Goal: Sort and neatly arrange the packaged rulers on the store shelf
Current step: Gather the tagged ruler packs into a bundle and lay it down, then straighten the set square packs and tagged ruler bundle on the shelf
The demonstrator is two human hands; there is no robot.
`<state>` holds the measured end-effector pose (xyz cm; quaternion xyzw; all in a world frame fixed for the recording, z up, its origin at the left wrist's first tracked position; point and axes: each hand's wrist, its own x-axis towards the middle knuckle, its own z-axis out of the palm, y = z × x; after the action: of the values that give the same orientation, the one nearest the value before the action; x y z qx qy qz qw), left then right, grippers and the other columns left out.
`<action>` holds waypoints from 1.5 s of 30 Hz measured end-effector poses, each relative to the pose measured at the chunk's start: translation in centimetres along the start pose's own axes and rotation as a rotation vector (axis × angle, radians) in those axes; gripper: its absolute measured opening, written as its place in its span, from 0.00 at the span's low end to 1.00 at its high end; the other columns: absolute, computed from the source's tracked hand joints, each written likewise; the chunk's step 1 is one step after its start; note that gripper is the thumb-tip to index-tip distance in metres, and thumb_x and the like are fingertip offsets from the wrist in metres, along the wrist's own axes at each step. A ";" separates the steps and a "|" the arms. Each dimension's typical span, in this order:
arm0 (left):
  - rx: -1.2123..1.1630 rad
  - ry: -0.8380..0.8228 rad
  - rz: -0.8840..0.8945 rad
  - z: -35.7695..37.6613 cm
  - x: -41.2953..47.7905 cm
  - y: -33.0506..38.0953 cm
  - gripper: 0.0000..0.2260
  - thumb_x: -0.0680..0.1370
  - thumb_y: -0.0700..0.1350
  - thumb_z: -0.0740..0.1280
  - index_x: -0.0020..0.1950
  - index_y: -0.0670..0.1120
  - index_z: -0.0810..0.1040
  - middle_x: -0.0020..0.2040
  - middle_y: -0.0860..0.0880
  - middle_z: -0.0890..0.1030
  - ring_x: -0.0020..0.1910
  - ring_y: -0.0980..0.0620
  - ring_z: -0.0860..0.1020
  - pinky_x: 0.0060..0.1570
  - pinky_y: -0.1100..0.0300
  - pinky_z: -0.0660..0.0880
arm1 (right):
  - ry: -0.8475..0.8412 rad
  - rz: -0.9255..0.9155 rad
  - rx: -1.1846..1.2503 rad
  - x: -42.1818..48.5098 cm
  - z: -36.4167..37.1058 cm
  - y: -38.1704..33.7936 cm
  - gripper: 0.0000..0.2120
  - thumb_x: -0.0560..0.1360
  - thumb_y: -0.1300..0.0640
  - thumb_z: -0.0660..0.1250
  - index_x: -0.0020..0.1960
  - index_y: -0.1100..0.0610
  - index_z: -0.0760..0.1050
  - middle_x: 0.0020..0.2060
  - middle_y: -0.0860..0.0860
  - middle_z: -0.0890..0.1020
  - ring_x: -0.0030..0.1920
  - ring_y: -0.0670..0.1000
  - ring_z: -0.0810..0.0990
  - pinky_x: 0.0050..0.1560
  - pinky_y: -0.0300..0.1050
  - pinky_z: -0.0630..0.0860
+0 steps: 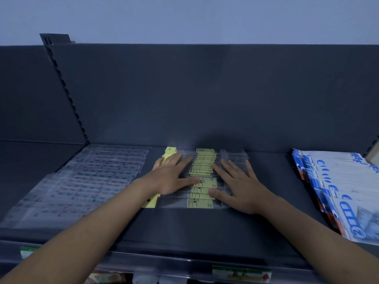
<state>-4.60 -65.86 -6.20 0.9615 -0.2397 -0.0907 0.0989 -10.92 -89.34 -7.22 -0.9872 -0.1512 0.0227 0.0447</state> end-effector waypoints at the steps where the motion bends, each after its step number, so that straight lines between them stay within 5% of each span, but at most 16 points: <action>1: -0.007 -0.007 -0.006 0.0 0.0 0.1 0.38 0.74 0.73 0.51 0.78 0.59 0.44 0.80 0.51 0.42 0.77 0.54 0.39 0.73 0.51 0.36 | -0.016 0.007 0.014 0.0 -0.1 0.0 0.45 0.65 0.23 0.34 0.76 0.44 0.35 0.77 0.48 0.39 0.75 0.45 0.35 0.72 0.59 0.30; 11: 0.010 0.012 0.092 1.2 -1.5 0.2 0.41 0.69 0.76 0.44 0.78 0.60 0.41 0.79 0.56 0.38 0.74 0.61 0.33 0.72 0.59 0.33 | -0.020 0.010 0.024 0.1 0.2 0.0 0.40 0.71 0.29 0.35 0.76 0.48 0.32 0.75 0.45 0.34 0.73 0.42 0.30 0.73 0.53 0.29; 19: 0.037 0.021 0.075 1.6 -1.7 0.4 0.38 0.73 0.73 0.43 0.78 0.57 0.40 0.79 0.55 0.39 0.75 0.60 0.34 0.75 0.55 0.36 | -0.049 0.025 0.021 -0.2 -0.2 -0.6 0.35 0.77 0.34 0.40 0.76 0.51 0.33 0.76 0.45 0.37 0.74 0.41 0.34 0.75 0.52 0.33; 29: 0.128 0.126 0.194 1.8 -4.1 1.1 0.30 0.80 0.65 0.45 0.79 0.54 0.46 0.80 0.54 0.45 0.78 0.55 0.44 0.74 0.58 0.45 | -0.068 0.051 0.018 -2.4 0.1 -1.6 0.34 0.77 0.34 0.38 0.74 0.48 0.29 0.74 0.41 0.35 0.72 0.39 0.30 0.72 0.43 0.30; 33: 0.120 0.173 0.230 0.6 -3.3 1.5 0.32 0.78 0.68 0.46 0.78 0.54 0.55 0.79 0.52 0.56 0.76 0.52 0.56 0.72 0.56 0.53 | -0.041 0.057 0.056 -2.4 0.0 -1.6 0.38 0.72 0.30 0.33 0.75 0.48 0.30 0.75 0.41 0.35 0.72 0.37 0.30 0.74 0.45 0.32; 37: 0.149 0.208 0.217 -0.7 -1.9 2.3 0.36 0.76 0.70 0.46 0.79 0.51 0.54 0.79 0.51 0.57 0.76 0.51 0.56 0.73 0.54 0.51 | 0.078 0.092 0.105 -2.9 -0.8 -1.4 0.42 0.71 0.28 0.35 0.77 0.50 0.35 0.76 0.44 0.39 0.74 0.38 0.34 0.74 0.43 0.34; 45: 0.167 0.169 0.333 -2.3 0.3 10.1 0.51 0.66 0.79 0.51 0.80 0.50 0.47 0.80 0.49 0.50 0.77 0.50 0.52 0.75 0.52 0.48 | 0.087 0.336 0.226 -9.3 -5.6 4.8 0.58 0.59 0.21 0.57 0.78 0.50 0.43 0.77 0.44 0.48 0.76 0.43 0.49 0.74 0.38 0.46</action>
<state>-8.29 -74.46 -1.63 0.9177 -0.3928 0.0283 0.0522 -18.02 -97.10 -1.84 -0.9873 0.0213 0.0041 0.1571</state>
